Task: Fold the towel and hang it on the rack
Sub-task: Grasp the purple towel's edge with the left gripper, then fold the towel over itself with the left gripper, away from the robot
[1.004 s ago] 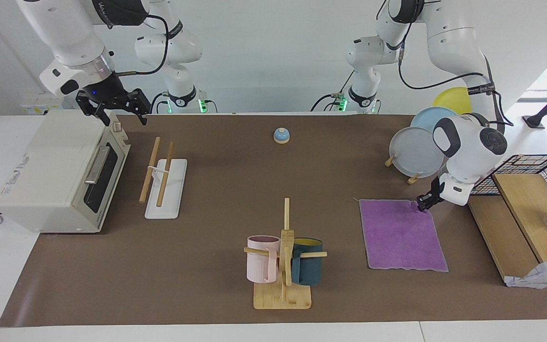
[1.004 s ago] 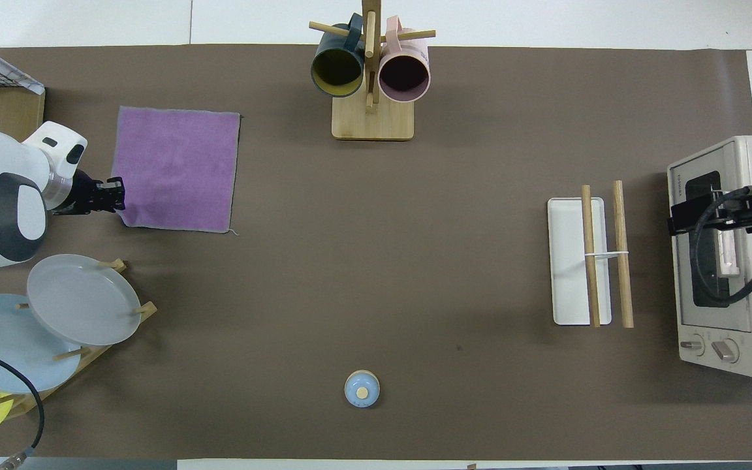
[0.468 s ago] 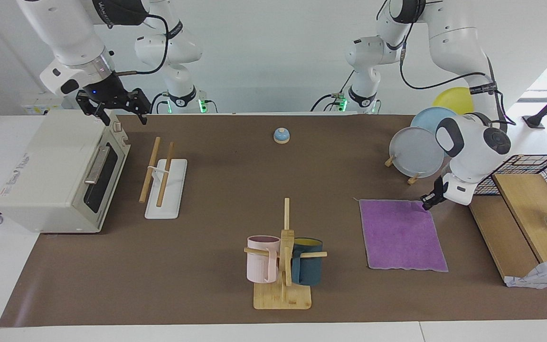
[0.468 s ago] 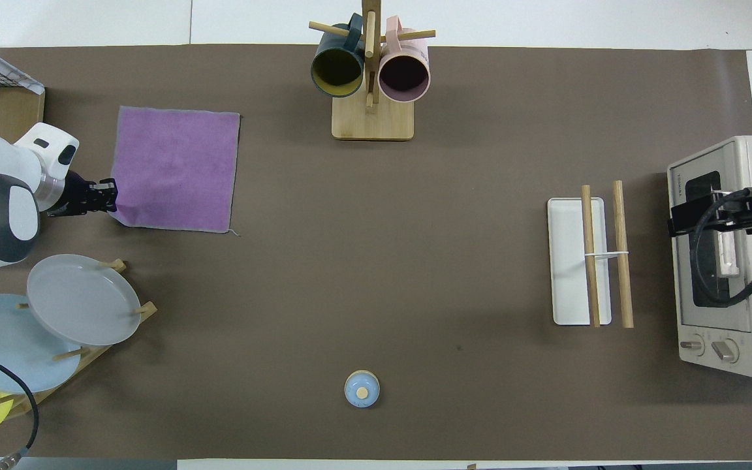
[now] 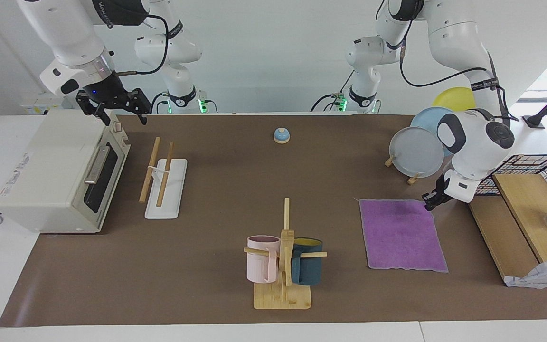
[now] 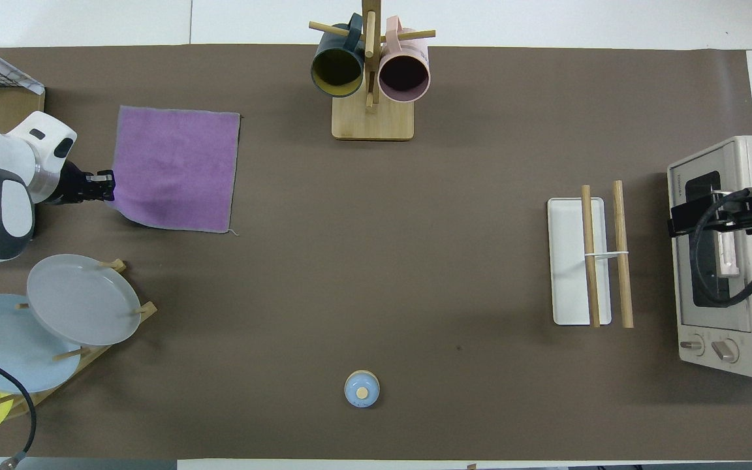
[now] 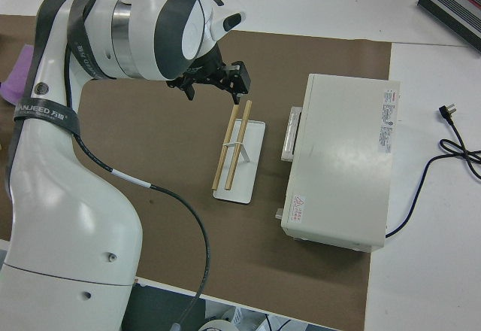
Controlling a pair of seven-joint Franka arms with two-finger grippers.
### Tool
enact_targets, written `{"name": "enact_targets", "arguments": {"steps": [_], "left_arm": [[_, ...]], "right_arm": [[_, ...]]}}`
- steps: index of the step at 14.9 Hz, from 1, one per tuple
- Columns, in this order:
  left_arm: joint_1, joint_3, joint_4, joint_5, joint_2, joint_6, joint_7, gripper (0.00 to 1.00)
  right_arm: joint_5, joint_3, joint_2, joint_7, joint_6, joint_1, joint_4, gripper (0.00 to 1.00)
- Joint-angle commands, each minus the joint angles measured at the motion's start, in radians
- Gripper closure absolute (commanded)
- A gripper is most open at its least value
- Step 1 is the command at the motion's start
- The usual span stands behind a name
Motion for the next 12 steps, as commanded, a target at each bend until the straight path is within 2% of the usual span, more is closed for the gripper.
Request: {"name": "enact_targets", "arguments": {"steps": [1,7,10,12], "left_arm": [[-0.041,0.008,-0.006,0.002,-0.047,-0.014,0.049,1.0],[-0.255,0.009,-0.043,0.079,-0.111,0.004,0.029,1.0],[-0.337,0.009,-0.191,0.094,-0.152,0.135,-0.011,1.0],[-0.348,0.009,-0.261,0.12,-0.151,0.219,-0.028,1.0]], "right_arm": [[-0.003,0.004,-0.025,-0.024,-0.004,0.006,-0.027,0.0],[-0.003,0.003,-0.028,-0.021,-0.004,-0.002,-0.04,0.0],[-0.003,0.003,-0.037,-0.022,-0.004,-0.007,-0.056,0.0],[-0.003,0.004,-0.035,-0.024,-0.004,-0.005,-0.054,0.0]]}}
